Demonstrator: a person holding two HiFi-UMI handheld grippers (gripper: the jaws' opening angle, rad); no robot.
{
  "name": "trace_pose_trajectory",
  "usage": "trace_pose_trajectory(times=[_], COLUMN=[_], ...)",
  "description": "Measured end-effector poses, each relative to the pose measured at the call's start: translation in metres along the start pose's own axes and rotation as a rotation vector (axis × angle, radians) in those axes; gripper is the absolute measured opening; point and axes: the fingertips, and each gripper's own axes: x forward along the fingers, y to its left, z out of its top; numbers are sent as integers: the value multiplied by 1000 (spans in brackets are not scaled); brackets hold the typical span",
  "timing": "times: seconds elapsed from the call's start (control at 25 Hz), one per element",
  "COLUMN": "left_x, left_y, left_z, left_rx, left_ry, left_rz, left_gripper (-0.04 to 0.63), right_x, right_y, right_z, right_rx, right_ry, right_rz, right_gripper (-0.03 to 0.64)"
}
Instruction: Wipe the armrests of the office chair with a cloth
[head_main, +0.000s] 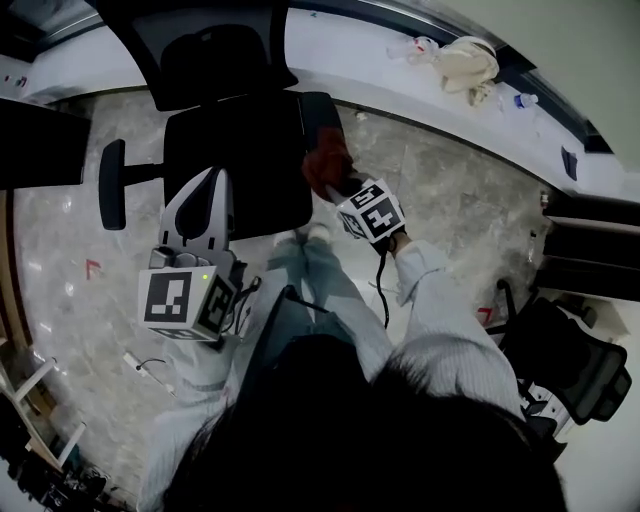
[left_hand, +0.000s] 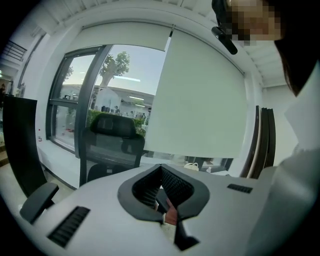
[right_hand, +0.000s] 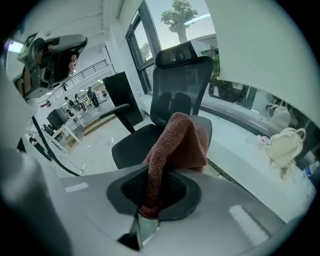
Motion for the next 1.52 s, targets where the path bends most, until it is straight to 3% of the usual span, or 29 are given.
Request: trace_pose_trajectory(times=[0.16, 0.44, 0.6, 0.72, 0.8, 1.52], left_x=[0, -9, -19, -26, -27, -26], left_y=[-17, -54, -86, -102, -107, -112], left_z=[4, 68, 107, 122, 126, 121], left_rx=[13, 65, 117, 169, 202, 193], left_ry=[-8, -118, -195, -230, -237, -227], left_rz=[-36, -126, -166, -163, -166, -193], left_gripper=[3, 3, 3, 3, 3, 3], right_x=[-21, -184, -280, -323, -336, -340], right_y=[1, 51, 73, 78, 81, 84], right_z=[21, 140, 195, 211, 213, 208], right_rx=[-11, -43, -98, -94, -80, -89], right_ry=[-108, -579, -840, -961, -999, -993], right_rz=[-22, -54, -140, -225, -248, -237], right_gripper=[25, 25, 25, 25, 25, 23])
